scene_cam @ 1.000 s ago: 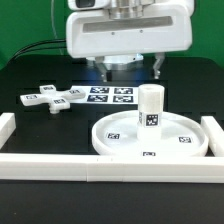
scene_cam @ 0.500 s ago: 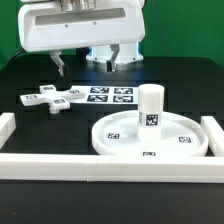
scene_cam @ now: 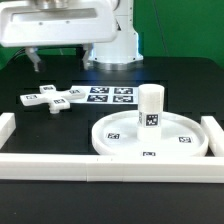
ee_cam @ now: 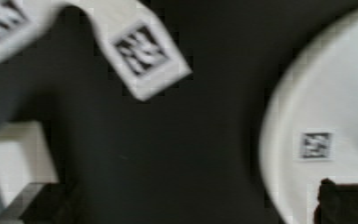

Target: Assemble round table

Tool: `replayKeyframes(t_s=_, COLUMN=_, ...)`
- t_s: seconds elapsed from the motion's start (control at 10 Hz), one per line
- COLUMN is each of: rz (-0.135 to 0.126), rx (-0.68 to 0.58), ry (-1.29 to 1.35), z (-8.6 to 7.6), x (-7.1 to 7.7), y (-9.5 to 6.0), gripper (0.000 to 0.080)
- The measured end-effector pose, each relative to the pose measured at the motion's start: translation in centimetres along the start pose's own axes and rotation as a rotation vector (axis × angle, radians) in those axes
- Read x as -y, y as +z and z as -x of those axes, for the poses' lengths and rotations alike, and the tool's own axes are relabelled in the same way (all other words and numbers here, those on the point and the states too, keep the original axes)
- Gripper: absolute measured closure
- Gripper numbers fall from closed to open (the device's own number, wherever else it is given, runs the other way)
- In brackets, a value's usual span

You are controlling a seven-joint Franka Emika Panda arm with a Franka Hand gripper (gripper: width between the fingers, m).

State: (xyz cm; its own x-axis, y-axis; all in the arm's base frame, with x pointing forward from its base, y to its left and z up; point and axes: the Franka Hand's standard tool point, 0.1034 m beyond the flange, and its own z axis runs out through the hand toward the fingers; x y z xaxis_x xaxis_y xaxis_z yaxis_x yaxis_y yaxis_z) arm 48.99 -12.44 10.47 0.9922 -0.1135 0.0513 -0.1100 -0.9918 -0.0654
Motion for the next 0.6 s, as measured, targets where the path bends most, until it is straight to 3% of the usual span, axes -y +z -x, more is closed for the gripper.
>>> replayKeyframes(t_s=0.4, rz=0.003, rx=-0.006, ry=0.024, z=-0.1, x=0.2, y=0.0, gripper=0.0150)
replayKeyframes(t_s=0.6, rz=0.021, rx=-0.020, ry=0.118, z=0.7, x=-1.7, y=0.0, gripper=0.0150)
